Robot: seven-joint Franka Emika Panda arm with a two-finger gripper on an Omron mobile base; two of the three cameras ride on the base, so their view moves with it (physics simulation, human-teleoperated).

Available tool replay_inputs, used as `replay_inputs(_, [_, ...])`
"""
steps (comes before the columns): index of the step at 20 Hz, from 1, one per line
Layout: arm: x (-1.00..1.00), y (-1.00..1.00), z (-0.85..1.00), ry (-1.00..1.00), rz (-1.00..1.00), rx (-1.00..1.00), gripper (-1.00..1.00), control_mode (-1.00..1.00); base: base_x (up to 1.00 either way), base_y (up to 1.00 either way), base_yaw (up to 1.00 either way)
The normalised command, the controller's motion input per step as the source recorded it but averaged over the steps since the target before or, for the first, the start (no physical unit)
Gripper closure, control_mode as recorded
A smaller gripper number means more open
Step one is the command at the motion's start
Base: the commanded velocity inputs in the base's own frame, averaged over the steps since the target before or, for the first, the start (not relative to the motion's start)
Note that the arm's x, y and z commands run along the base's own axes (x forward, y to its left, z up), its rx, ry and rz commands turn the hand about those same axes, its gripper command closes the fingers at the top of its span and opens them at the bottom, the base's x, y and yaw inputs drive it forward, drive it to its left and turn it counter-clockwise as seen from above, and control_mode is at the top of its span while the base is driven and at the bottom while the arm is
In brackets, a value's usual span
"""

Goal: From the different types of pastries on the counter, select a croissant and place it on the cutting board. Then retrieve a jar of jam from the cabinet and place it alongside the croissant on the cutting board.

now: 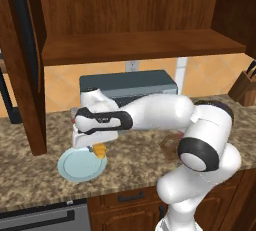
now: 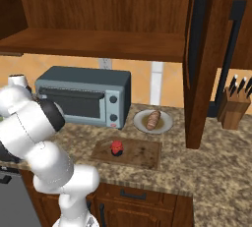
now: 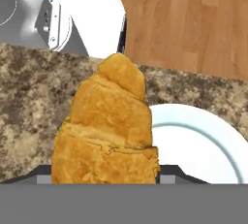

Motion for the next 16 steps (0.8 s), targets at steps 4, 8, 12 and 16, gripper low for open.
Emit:
replay_inputs(4, [0.0,-0.84,0.14,0.0,0.0,0.0,1.0,-1.0,0.0,0.0,0.0])
replay_inputs(8, [0.0,-0.74,0.33,0.0,0.0,0.0,1.0,-1.0,0.0,0.0,0.0])
replay_inputs(12, [0.0,-0.63,0.36,0.0,0.0,0.0,1.0,-1.0,0.0,0.0,0.0])
replay_inputs(16, [0.0,-0.61,0.32,0.01,0.0,0.0,1.0,-1.0,0.0,0.0,0.0])
